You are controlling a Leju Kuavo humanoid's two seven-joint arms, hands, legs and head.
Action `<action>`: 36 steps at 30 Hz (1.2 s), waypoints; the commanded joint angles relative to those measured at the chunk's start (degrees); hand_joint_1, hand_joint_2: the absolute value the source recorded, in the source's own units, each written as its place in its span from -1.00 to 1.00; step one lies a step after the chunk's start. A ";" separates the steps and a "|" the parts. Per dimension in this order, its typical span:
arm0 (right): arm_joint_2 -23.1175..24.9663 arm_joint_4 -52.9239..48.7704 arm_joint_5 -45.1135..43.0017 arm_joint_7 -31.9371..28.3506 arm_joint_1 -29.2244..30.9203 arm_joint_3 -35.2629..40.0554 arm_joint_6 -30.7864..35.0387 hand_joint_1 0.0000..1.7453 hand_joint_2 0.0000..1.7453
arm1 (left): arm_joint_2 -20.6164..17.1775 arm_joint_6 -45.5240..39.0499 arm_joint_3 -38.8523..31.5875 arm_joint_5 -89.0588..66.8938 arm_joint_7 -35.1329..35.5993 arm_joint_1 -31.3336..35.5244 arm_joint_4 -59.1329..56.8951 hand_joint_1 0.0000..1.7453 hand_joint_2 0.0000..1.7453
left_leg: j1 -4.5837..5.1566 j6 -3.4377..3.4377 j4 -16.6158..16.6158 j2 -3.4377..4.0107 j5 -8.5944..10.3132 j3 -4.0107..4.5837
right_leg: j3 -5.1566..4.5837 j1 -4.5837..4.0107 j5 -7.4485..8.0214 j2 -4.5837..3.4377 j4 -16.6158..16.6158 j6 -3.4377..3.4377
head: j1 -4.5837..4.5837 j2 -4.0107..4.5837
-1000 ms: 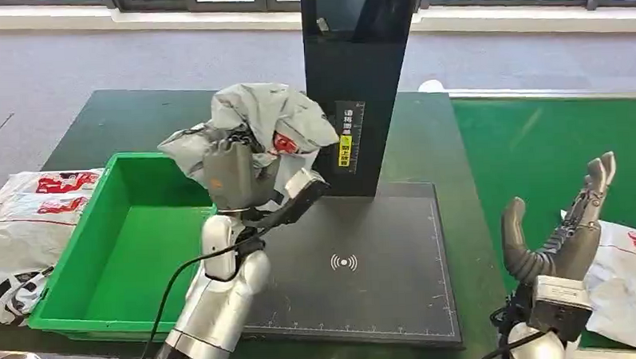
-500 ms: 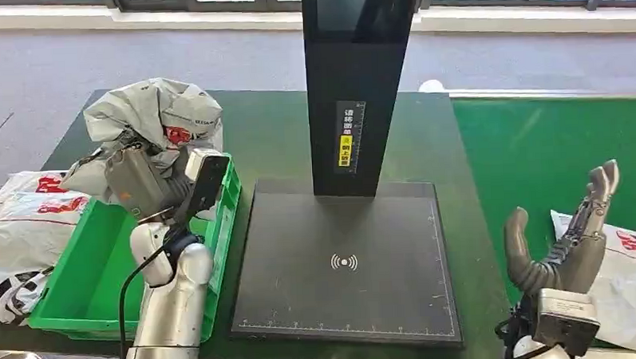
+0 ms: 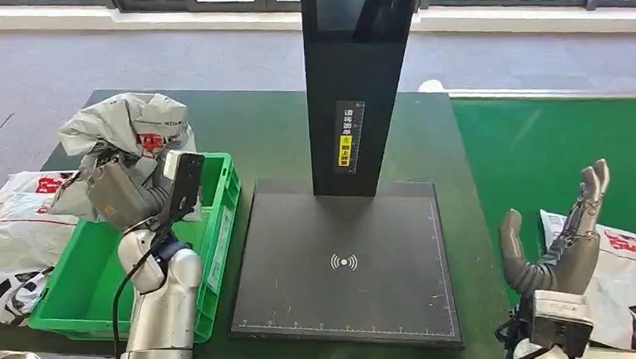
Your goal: Moved the parcel from conveyor to table for the left to box.
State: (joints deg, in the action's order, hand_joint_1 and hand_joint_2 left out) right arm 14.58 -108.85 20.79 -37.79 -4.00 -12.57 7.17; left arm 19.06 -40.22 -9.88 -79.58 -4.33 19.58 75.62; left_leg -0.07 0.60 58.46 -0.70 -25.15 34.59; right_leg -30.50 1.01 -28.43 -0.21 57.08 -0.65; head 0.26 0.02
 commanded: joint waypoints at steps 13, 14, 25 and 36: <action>0.16 4.35 0.76 0.64 2.45 -2.36 0.13 -1.00 1.00 | -2.08 0.22 -0.71 -0.56 5.55 -0.29 -5.72 -1.00 -1.00 | 0.00 0.03 -0.23 0.13 0.04 -0.20 | 0.17 -0.01 0.07 -0.04 -0.23 0.09 | 0.00 0.00; 0.16 4.35 0.76 0.64 2.45 -2.36 0.13 -1.00 1.00 | -2.08 0.22 -0.71 -0.56 5.55 -0.29 -5.72 -1.00 -1.00 | 0.00 0.02 -0.10 0.09 0.00 -0.13 | 0.11 -0.02 0.02 -0.04 -0.11 0.05 | 0.02 0.00; -0.47 6.10 1.94 1.22 3.36 -1.65 0.85 -1.00 1.00 | -4.17 0.22 1.06 -2.62 8.23 -0.08 -8.07 -1.00 -1.00 | -0.01 0.05 -0.22 0.16 0.04 -0.21 | 0.17 -0.02 0.07 -0.08 -0.22 0.09 | 0.02 -0.02; -0.51 5.87 2.33 1.61 3.16 -1.84 1.06 -1.00 1.00 | -4.63 4.06 2.26 -4.40 10.74 0.91 -11.21 -1.00 -1.00 | -0.01 0.03 -0.10 0.07 0.02 -0.09 | 0.07 -0.01 0.03 0.00 -0.11 0.06 | 0.02 0.00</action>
State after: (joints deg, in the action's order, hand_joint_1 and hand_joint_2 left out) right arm 14.56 -105.61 23.17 -36.26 -2.61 -12.55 8.28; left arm 16.81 -36.72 -9.23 -83.62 6.10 18.49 68.85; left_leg -0.07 0.60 58.46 -0.68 -25.15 34.59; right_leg -30.52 1.02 -28.43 -0.22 57.08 -0.64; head 0.28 0.02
